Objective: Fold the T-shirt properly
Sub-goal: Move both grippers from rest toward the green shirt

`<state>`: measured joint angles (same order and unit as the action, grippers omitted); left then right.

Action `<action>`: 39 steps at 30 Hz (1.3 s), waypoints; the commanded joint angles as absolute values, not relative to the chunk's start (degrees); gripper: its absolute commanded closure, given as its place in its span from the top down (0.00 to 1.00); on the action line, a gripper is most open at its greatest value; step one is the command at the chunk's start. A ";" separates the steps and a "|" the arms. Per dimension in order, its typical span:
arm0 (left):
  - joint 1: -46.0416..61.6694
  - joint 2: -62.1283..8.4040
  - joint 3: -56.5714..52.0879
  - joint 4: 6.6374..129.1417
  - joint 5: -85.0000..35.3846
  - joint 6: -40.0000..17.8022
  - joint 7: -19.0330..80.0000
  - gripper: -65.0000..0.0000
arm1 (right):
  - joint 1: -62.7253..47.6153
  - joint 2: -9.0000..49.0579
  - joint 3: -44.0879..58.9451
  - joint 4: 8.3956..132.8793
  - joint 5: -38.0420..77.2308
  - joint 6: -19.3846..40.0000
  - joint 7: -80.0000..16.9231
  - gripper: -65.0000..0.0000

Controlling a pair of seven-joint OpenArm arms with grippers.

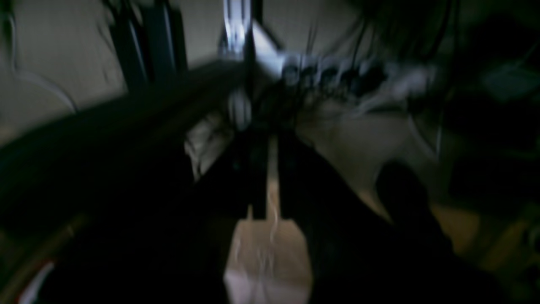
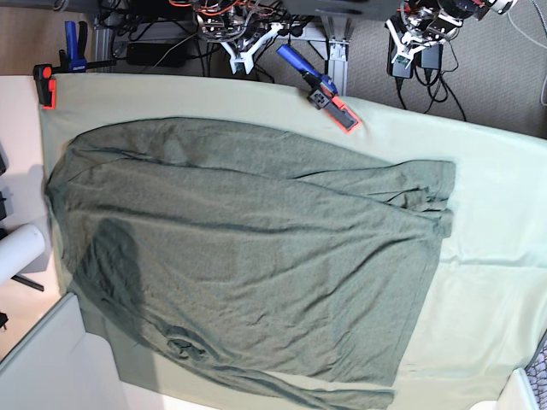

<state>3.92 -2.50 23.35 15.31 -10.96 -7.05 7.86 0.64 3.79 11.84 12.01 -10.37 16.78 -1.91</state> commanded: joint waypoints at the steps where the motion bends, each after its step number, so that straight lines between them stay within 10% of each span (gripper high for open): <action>1: 3.84 -2.22 23.51 15.68 -10.83 -6.68 7.51 0.21 | 0.38 3.95 11.88 11.77 -10.50 18.11 -3.07 0.06; 25: 3.86 -2.33 23.51 15.73 -7.42 -6.98 9.26 0.21 | -2.90 4.89 11.88 13.10 -10.50 18.04 4.10 0.06; 39: 17.63 -6.90 16.49 37.65 -13.54 -28.88 9.23 0.21 | -21.45 9.58 11.86 34.59 -1.63 25.74 3.42 0.06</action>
